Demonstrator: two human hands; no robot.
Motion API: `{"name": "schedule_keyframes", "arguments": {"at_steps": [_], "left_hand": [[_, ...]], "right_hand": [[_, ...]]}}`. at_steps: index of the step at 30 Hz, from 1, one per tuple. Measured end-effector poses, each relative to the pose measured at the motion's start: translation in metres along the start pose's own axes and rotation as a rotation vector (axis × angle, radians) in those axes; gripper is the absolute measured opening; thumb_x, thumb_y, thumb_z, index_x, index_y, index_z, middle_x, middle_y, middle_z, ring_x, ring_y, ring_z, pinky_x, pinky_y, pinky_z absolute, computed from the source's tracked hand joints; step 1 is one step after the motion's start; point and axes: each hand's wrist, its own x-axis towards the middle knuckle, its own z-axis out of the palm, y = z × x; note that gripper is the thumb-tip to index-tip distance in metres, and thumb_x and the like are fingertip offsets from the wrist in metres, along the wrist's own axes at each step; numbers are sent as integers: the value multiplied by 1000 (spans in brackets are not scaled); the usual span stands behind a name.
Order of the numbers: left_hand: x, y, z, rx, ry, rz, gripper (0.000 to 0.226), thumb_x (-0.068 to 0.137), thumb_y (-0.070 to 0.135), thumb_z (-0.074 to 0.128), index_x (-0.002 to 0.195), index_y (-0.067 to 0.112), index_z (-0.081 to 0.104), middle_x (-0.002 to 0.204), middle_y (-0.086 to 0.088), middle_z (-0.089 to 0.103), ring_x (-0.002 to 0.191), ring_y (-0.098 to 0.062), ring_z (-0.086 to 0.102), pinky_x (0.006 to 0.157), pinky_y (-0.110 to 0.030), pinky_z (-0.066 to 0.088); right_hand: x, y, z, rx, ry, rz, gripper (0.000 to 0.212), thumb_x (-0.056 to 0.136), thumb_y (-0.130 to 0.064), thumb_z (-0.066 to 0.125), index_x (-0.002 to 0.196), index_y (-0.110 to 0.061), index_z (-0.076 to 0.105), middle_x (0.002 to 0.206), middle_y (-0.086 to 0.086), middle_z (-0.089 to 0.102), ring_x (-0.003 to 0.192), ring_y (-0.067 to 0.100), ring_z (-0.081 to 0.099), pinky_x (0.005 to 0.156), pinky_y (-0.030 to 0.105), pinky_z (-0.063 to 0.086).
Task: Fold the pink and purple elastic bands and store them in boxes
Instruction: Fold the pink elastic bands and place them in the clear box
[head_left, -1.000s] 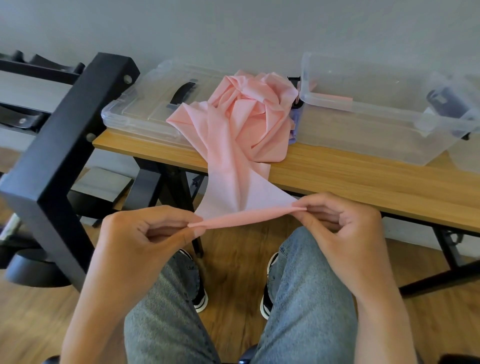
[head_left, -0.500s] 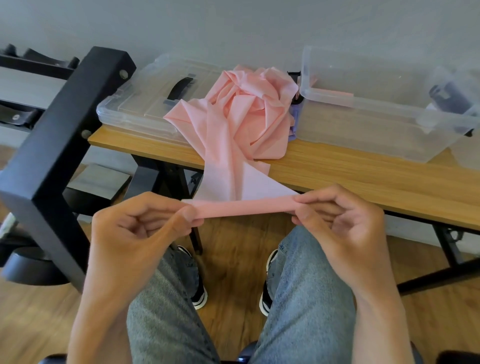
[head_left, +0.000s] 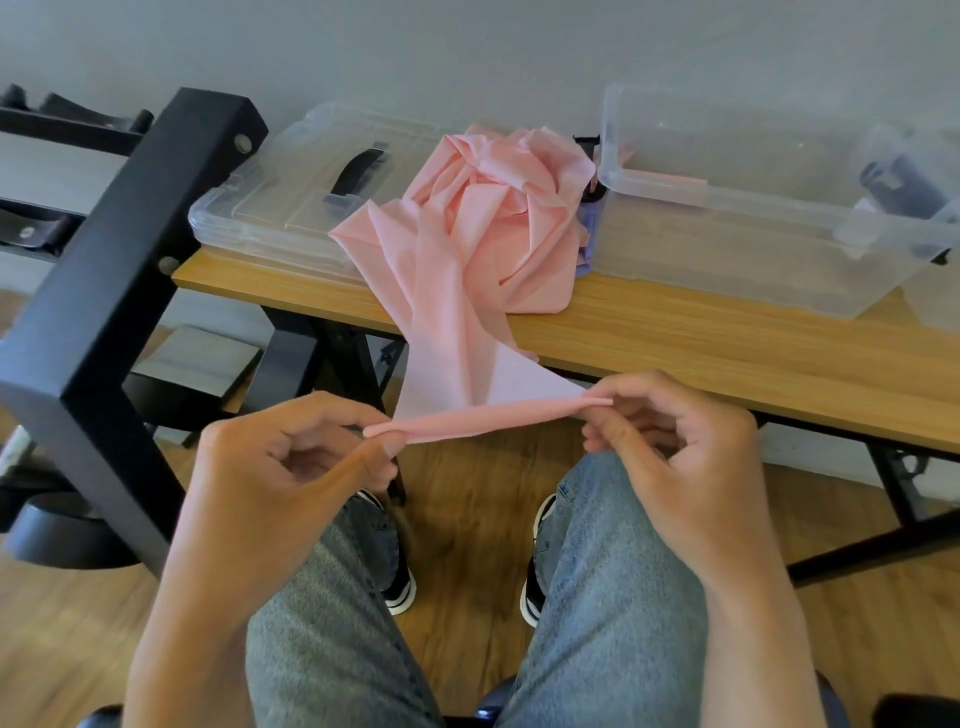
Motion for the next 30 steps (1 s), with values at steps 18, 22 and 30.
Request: {"name": "schedule_keyframes", "arguments": {"at_steps": [18, 22, 30], "left_hand": [[3, 4, 2, -195, 26, -85, 42, 69, 5, 79, 108, 19, 74, 89, 11, 80, 81, -8, 78, 71, -15, 60], [2, 4, -3, -82, -82, -116, 24, 72, 13, 81, 91, 27, 81, 85, 11, 80, 78, -9, 77, 70, -16, 60], [0, 7, -2, -164, -80, -109, 15, 75, 15, 81, 89, 21, 80, 77, -1, 79, 67, -20, 77, 64, -28, 63]], "right_hand": [[3, -5, -6, 130, -55, 103, 37, 87, -20, 74, 120, -36, 71, 102, -21, 78, 101, 2, 74, 89, 20, 58], [3, -3, -5, -14, -63, -9, 28, 89, -18, 73, 105, -41, 74, 97, -25, 77, 94, 0, 75, 83, 21, 60], [-1, -5, -5, 175, -106, 80, 11, 94, -8, 69, 99, -17, 74, 78, -1, 77, 73, 18, 77, 70, 38, 63]]}}
